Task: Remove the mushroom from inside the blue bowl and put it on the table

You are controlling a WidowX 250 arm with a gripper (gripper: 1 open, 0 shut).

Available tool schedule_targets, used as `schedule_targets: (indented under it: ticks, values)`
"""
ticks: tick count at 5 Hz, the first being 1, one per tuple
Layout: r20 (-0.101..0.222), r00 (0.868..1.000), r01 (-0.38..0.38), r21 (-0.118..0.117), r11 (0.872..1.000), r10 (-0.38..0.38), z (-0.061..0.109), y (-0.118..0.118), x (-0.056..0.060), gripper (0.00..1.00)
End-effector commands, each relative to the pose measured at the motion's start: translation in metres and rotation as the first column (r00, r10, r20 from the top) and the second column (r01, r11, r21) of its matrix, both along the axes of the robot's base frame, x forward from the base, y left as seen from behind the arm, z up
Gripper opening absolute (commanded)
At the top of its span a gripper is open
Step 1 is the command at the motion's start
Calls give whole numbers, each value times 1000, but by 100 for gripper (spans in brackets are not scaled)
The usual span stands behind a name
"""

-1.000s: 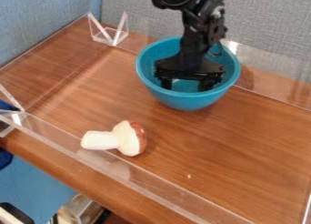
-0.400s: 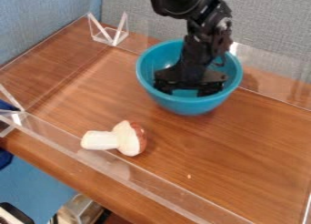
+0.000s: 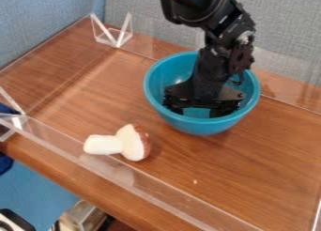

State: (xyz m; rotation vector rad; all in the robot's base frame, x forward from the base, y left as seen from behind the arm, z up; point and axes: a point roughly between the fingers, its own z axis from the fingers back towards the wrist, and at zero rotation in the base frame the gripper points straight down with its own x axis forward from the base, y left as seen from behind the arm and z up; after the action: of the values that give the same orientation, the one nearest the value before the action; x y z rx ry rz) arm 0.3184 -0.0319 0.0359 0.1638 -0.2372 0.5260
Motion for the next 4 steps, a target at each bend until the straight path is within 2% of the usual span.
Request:
schedule_targets:
  ticks: [1,3,4]
  values:
    - [64,997,53,-13,999,-52,19,-3,2,100]
    - [67,996,57,-11,998,-56,1,-5,14,100]
    - [69,991,113,-10,994,-112,-4,11,18,100]
